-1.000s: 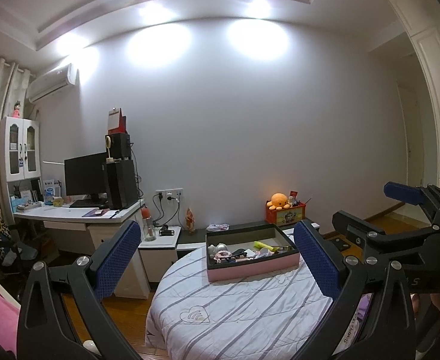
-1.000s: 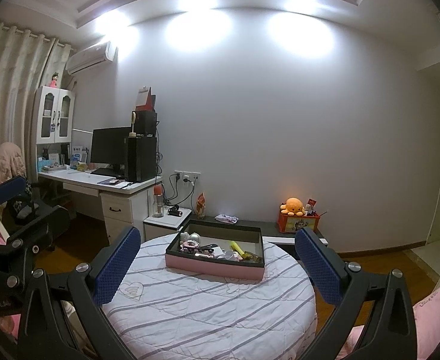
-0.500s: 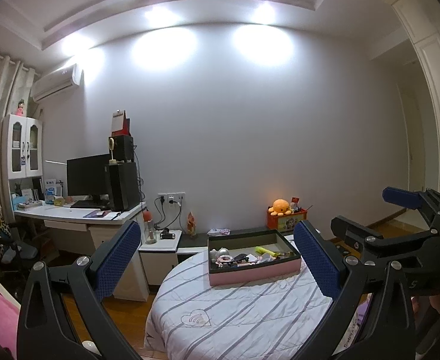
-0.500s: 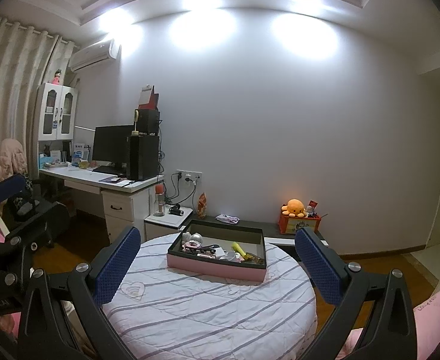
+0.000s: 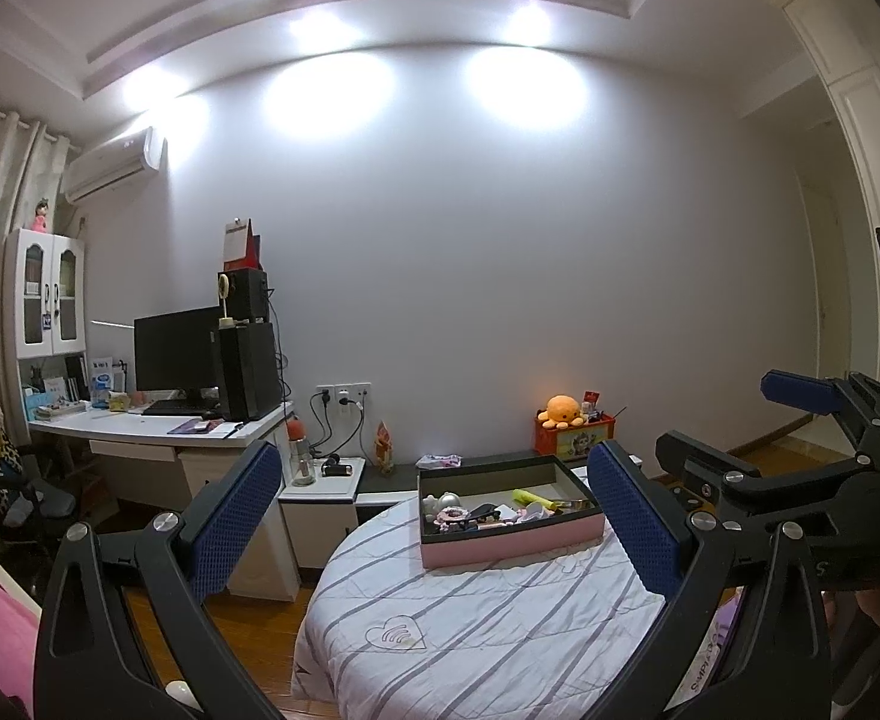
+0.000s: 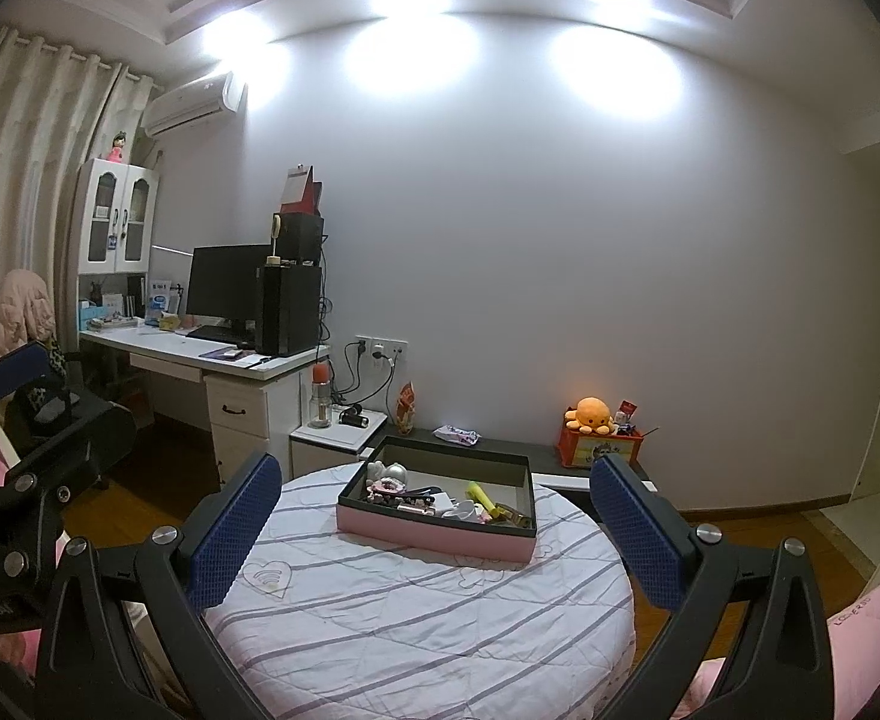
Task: Organize rigid objects
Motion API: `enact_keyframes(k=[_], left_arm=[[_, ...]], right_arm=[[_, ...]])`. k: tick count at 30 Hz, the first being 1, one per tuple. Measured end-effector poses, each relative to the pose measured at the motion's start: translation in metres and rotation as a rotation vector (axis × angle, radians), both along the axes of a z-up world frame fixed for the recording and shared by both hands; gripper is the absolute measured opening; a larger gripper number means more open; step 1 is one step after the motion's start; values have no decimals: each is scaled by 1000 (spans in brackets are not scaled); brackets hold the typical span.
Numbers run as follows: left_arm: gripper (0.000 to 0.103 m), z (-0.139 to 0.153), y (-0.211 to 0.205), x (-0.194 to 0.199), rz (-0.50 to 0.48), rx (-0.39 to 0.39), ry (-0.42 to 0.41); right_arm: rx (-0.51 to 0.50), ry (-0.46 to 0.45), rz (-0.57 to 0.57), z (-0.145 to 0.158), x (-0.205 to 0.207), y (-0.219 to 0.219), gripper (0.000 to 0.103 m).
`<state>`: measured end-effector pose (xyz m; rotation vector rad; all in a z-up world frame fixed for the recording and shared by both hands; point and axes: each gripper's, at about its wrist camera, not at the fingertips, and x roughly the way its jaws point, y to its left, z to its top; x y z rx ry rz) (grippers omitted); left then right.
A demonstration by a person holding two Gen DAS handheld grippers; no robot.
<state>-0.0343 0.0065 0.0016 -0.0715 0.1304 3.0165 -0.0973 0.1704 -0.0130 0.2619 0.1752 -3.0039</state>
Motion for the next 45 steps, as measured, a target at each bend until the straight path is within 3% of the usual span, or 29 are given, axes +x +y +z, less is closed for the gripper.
enact_keyframes(k=[45], left_arm=[[103, -6, -9, 2, 12, -13, -16]], right_arm=[[8, -22, 10, -9, -1, -6, 103]])
